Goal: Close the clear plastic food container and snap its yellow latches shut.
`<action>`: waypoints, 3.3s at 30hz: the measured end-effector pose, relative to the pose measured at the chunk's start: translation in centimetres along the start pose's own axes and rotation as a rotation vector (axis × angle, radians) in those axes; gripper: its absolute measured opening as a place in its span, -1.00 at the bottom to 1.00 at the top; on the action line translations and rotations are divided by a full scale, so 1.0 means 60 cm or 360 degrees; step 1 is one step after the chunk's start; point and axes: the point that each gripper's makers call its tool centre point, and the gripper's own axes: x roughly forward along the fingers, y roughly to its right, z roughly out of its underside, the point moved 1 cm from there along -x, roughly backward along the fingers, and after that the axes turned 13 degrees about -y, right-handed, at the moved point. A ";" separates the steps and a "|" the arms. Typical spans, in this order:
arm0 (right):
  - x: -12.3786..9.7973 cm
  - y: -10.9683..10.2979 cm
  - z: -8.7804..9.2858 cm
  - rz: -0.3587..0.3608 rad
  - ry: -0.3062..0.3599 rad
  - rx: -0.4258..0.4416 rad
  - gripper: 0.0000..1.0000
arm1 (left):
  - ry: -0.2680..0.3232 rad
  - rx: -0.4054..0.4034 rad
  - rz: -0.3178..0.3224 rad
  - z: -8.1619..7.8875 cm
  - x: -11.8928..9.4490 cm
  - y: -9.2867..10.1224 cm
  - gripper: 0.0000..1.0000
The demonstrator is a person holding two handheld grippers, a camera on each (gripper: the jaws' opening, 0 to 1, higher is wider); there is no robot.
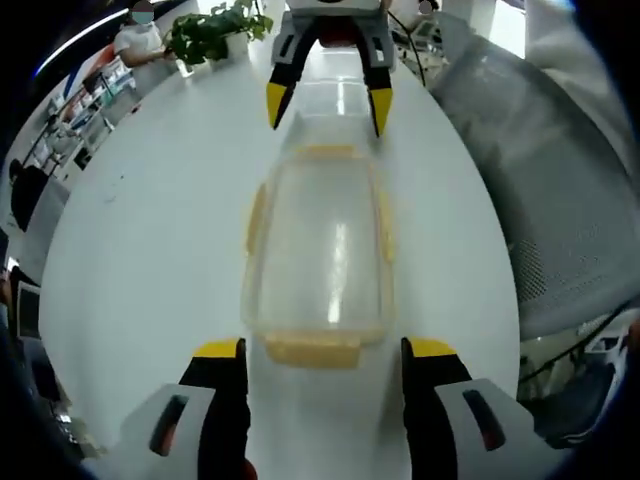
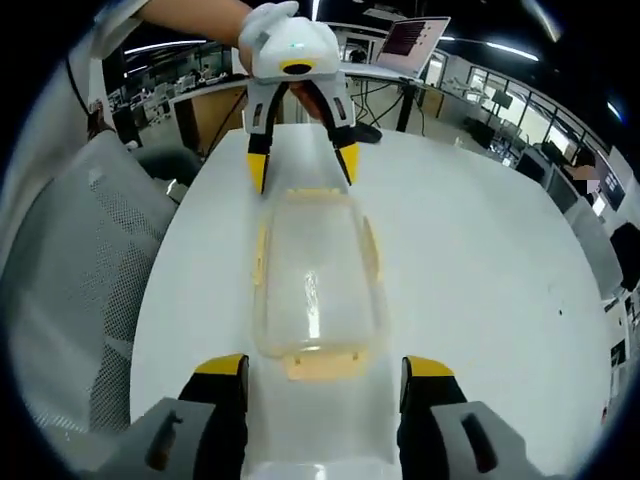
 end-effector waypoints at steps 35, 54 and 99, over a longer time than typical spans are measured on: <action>0.040 0.002 0.017 -0.0106 -0.0154 -0.0061 -0.12 | -0.0017 0.0007 0.0097 0.007 0.022 -0.006 -0.20; 0.041 -0.001 0.011 -0.0110 -0.0145 -0.0128 -0.28 | -0.0038 0.0044 0.0070 0.005 0.022 -0.006 -0.25; -0.096 -0.001 -0.011 -0.0133 -0.0127 -0.0153 -0.28 | -0.0060 0.0048 0.0050 -0.054 -0.108 0.001 -0.26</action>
